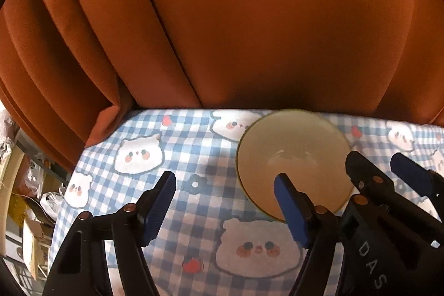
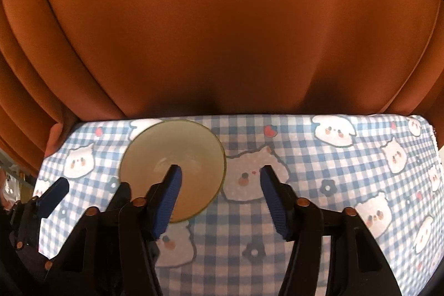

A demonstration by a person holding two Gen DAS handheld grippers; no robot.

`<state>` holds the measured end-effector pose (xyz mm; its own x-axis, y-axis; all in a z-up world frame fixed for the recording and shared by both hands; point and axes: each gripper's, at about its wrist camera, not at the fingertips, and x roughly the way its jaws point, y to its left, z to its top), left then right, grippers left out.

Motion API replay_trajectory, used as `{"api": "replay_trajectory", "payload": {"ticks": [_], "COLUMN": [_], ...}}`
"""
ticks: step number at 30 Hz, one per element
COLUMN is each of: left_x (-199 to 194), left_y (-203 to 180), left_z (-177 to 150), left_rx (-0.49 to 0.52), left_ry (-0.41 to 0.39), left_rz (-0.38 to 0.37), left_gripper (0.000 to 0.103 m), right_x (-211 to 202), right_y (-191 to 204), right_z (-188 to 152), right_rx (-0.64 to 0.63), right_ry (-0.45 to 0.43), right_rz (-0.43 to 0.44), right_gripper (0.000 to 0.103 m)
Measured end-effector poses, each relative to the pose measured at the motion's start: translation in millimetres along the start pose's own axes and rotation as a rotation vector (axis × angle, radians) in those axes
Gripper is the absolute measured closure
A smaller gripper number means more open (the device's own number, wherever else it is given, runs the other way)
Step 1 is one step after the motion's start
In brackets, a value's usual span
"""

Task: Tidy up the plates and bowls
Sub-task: 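Lift the second small bowl with both tools and carry it toward the bowls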

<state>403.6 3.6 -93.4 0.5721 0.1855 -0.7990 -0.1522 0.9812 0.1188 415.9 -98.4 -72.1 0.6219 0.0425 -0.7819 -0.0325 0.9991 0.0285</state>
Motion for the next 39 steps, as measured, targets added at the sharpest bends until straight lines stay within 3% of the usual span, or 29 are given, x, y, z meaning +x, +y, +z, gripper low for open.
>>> {"api": "replay_trajectory", "payload": {"ticks": [9,14,17,23,31,39], "left_x": [30.9,43.4,48.3,55.8,48.3,20.8], "left_y": [-14.3,-16.4,-16.1,-13.8,-12.0,-5.7], "left_z": [0.1,0.9,3.9,6.8,8.3,11.3], "left_rx": [0.007,0.008,0.008,0.0,0.009,0.004], "left_ry": [0.041,0.062,0.062,0.075,0.07,0.04], "left_rz": [-0.019,-0.033,-0.036,-0.076,-0.072,-0.081], "left_gripper": [0.043,0.063,0.073,0.087,0.087,0.087], "right_x": [40.4,56.0,62.1,72.7,69.5,41.4], "right_y": [-6.9,-6.7,-3.5,0.6,2.9,2.9], "right_z": [-0.1,0.4,3.4,7.1,6.8,13.5], "right_rx": [0.007,0.012,-0.002,-0.005,-0.016,-0.011], "right_ry": [0.049,0.075,0.075,0.083,0.087,0.063], "right_rz": [-0.007,0.013,0.02,0.055,0.067,0.063], "right_gripper": [0.058,0.067,0.078,0.086,0.086,0.086]}}
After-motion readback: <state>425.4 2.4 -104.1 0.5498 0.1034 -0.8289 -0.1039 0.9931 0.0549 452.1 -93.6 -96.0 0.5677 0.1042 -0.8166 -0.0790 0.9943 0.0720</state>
